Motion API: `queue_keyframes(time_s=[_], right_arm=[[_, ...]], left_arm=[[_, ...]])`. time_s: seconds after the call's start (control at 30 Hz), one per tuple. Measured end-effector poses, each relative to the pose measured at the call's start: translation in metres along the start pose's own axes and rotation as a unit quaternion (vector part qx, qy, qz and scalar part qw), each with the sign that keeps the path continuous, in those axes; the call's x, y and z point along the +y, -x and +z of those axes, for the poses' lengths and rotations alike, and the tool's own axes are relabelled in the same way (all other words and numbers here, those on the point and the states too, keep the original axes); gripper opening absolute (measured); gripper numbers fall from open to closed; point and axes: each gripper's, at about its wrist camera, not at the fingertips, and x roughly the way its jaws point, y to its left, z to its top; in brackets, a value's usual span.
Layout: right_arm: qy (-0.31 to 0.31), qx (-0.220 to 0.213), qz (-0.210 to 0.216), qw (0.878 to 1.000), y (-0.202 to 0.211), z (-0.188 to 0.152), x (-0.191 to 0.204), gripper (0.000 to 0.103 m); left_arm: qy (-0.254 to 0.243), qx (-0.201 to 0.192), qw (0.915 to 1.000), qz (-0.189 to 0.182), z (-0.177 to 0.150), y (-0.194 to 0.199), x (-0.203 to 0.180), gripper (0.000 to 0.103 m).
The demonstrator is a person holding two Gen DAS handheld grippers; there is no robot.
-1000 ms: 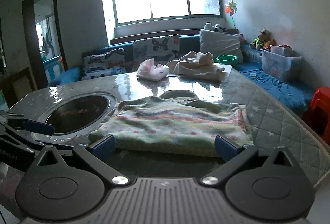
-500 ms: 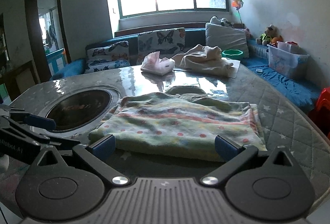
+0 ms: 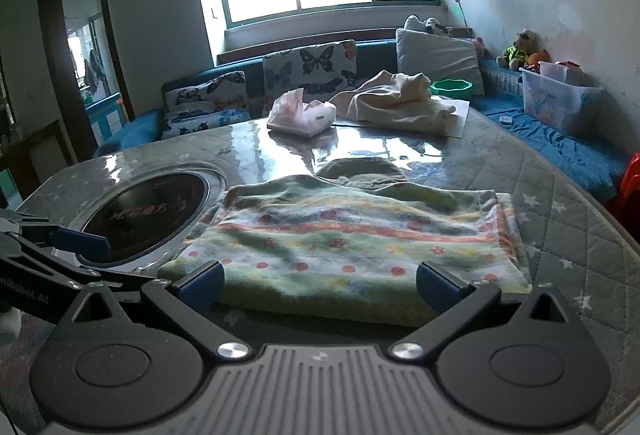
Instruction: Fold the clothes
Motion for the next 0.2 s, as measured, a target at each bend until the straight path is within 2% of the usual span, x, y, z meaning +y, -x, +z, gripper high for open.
queue_keyframes(time_s=[0.2], right_arm=[[-0.008, 0.005, -0.004, 1.0, -0.0077, 0.0006, -0.0043, 0.103]], left_arm=[[-0.006, 0.004, 1.0, -0.007, 0.0042, -0.0082, -0.0048, 0.103]])
